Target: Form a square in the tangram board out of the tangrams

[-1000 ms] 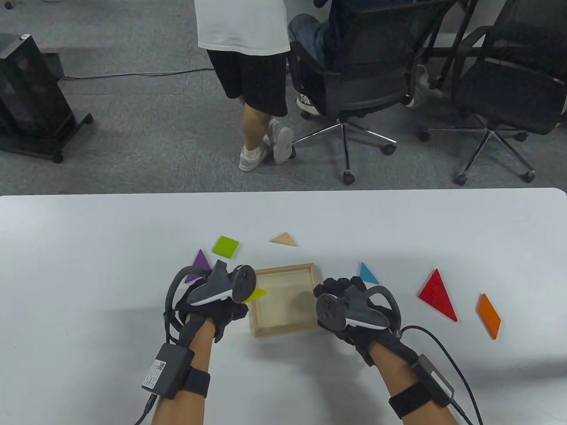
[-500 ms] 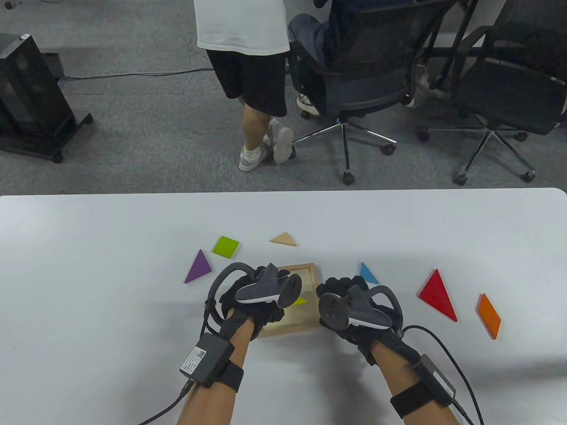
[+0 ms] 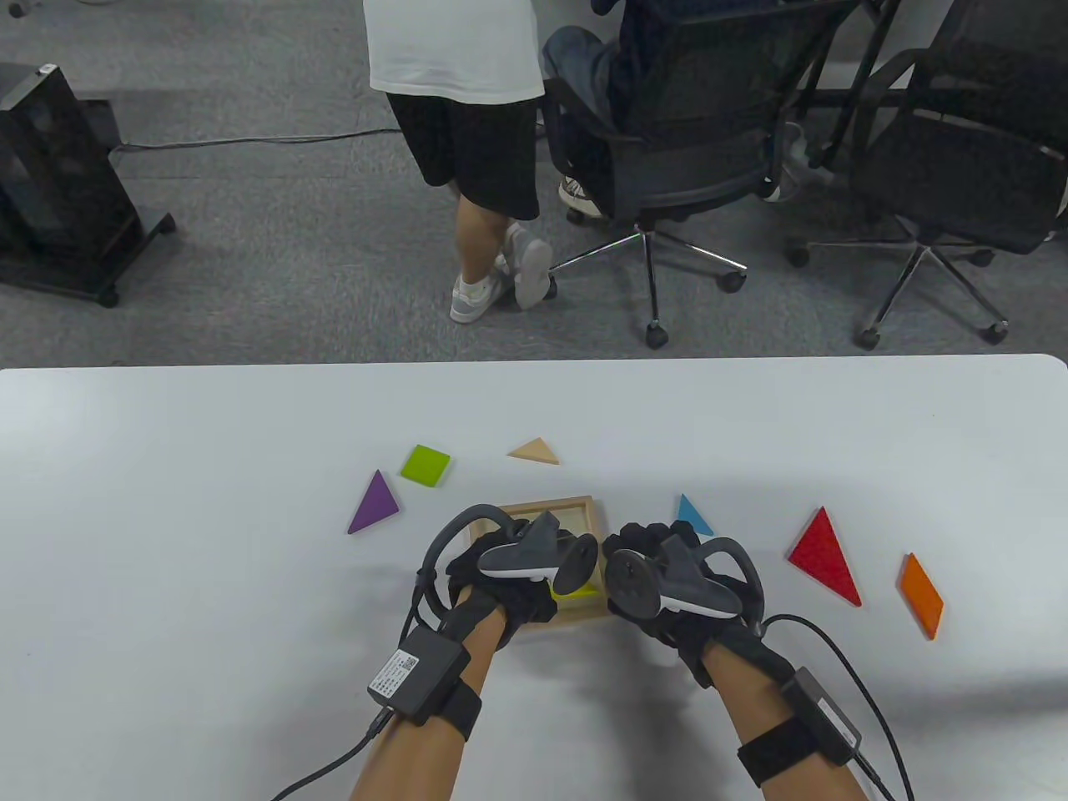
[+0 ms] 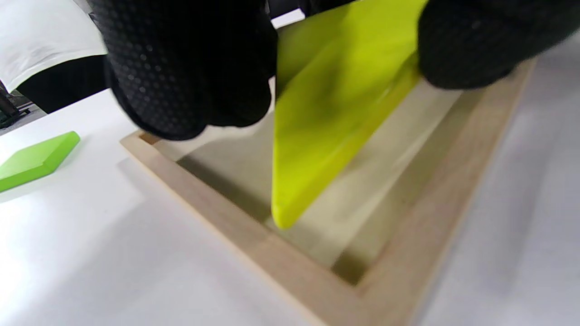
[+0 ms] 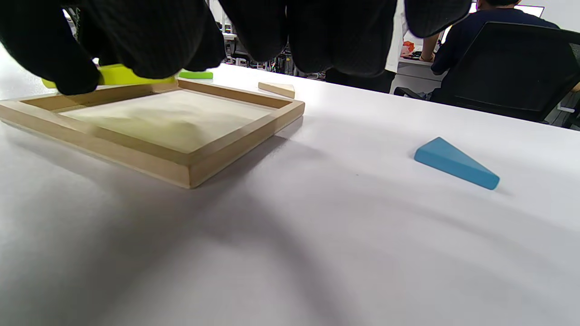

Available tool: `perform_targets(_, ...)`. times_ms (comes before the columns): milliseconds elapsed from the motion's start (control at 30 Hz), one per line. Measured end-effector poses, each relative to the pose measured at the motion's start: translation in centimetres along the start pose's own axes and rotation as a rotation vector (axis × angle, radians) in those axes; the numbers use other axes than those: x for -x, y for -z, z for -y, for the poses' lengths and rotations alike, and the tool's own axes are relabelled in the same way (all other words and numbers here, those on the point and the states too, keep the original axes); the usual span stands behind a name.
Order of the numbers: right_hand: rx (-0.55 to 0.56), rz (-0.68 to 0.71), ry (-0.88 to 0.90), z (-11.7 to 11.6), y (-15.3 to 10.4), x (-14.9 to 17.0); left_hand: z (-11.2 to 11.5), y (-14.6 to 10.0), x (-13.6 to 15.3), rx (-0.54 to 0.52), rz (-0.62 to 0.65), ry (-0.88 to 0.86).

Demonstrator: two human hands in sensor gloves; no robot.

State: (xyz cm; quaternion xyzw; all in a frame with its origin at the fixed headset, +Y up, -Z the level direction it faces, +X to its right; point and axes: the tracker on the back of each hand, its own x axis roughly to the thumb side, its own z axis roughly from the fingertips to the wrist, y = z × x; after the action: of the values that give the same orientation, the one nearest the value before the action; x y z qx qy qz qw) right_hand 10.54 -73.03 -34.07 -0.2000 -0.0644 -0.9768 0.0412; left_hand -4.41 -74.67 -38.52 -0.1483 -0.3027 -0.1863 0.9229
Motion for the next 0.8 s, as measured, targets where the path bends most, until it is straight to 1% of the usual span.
perform_targets(133, -0.013, -0.005, -0.01, -0.4, 0.1, 0.0, 0.5, 1.0, -0.5, 0.056, 0.009, 0.035)
perform_targets(233, -0.024, -0.007, -0.014, -0.7, 0.2, 0.1, 0.7, 1.5, -0.5, 0.085, 0.016, 0.012)
perform_targets(467, -0.035, -0.015, -0.011, -1.0, 0.4, 0.3, 1.1, 1.8, -0.7, 0.143, 0.017, 0.018)
perform_targets(800, -0.061, -0.02, -0.026, -1.6, 0.6, 0.4, 1.6, 1.3, -0.2, 0.104, 0.018, -0.018)
